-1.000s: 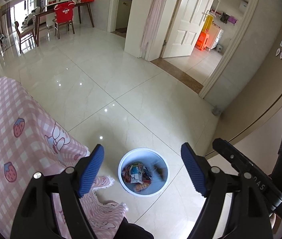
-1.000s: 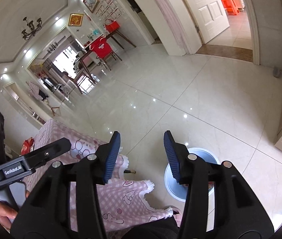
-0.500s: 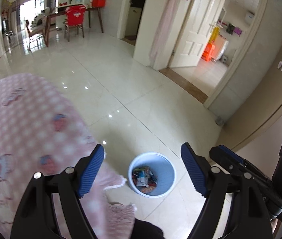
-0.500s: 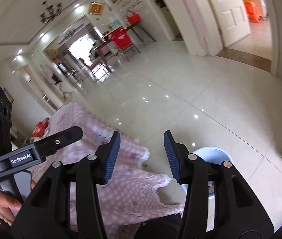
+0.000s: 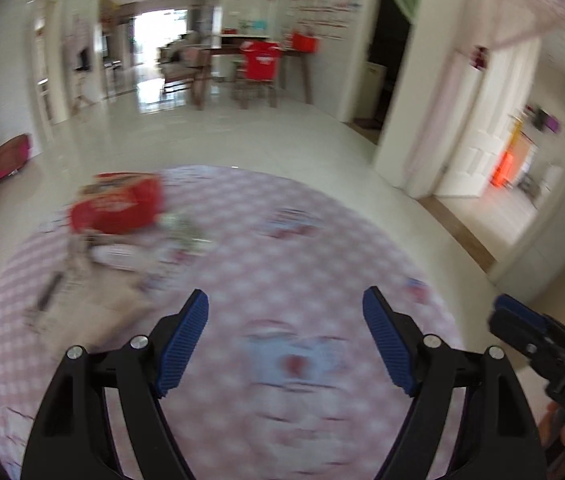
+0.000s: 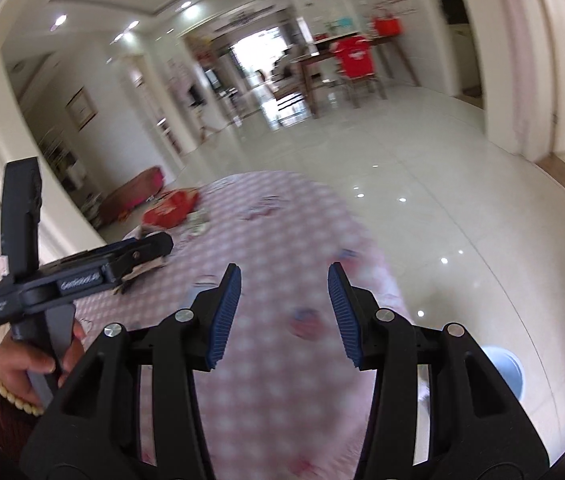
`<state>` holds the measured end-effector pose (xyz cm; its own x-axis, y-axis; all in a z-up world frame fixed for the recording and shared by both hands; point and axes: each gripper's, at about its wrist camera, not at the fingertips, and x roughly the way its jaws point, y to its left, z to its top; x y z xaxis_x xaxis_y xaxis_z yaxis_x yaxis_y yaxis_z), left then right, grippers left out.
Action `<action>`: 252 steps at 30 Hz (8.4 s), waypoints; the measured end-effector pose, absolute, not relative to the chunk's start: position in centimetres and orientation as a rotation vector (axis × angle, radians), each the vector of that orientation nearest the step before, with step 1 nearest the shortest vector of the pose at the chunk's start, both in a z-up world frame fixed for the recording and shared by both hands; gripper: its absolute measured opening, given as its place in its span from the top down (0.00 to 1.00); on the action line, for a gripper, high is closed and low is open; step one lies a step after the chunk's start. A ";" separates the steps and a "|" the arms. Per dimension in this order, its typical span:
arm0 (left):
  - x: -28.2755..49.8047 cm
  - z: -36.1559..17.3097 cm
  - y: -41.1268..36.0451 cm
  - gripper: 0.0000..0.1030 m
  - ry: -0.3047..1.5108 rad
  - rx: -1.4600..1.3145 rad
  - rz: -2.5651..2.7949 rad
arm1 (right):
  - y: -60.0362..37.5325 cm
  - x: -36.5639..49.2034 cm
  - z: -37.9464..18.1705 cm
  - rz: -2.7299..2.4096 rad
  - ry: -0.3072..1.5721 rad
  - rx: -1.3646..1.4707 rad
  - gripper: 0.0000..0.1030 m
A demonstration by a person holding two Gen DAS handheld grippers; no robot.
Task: Collect trash
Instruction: 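Return both tools to the rug and grasp the clear snack packet with the right tool, then grasp the white bottle with the left tool while the right holds the packet, then carry the bottle and packet over the blue bucket and open both tools, then move both open tools back over the rug toward the newspaper, then grasp the folded newspaper with the left tool and lift it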
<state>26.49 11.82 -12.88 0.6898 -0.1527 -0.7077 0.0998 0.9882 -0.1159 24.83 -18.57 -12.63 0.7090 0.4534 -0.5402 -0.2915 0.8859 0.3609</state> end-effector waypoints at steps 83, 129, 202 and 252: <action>33.1 -17.5 21.0 0.66 0.808 0.044 -0.026 | 0.6 38.7 -18.1 0.598 0.870 0.020 0.82; 22.4 -18.2 -25.3 0.32 0.918 0.183 -0.665 | -43.2 14.8 -16.5 -0.071 0.647 0.391 0.82; 22.7 -15.5 17.0 0.20 0.840 0.201 0.035 | -10.2 25.3 -14.6 0.496 0.783 0.155 0.47; 24.3 -10.5 30.2 0.98 0.536 -0.200 0.117 | 3.4 36.6 -14.6 0.591 0.798 0.114 0.38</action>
<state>24.32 30.16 -10.47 0.8535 0.0585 -0.5178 -0.1627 0.9739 -0.1581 36.65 3.35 -14.65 0.5465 0.5395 -0.6406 -0.4561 0.8332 0.3126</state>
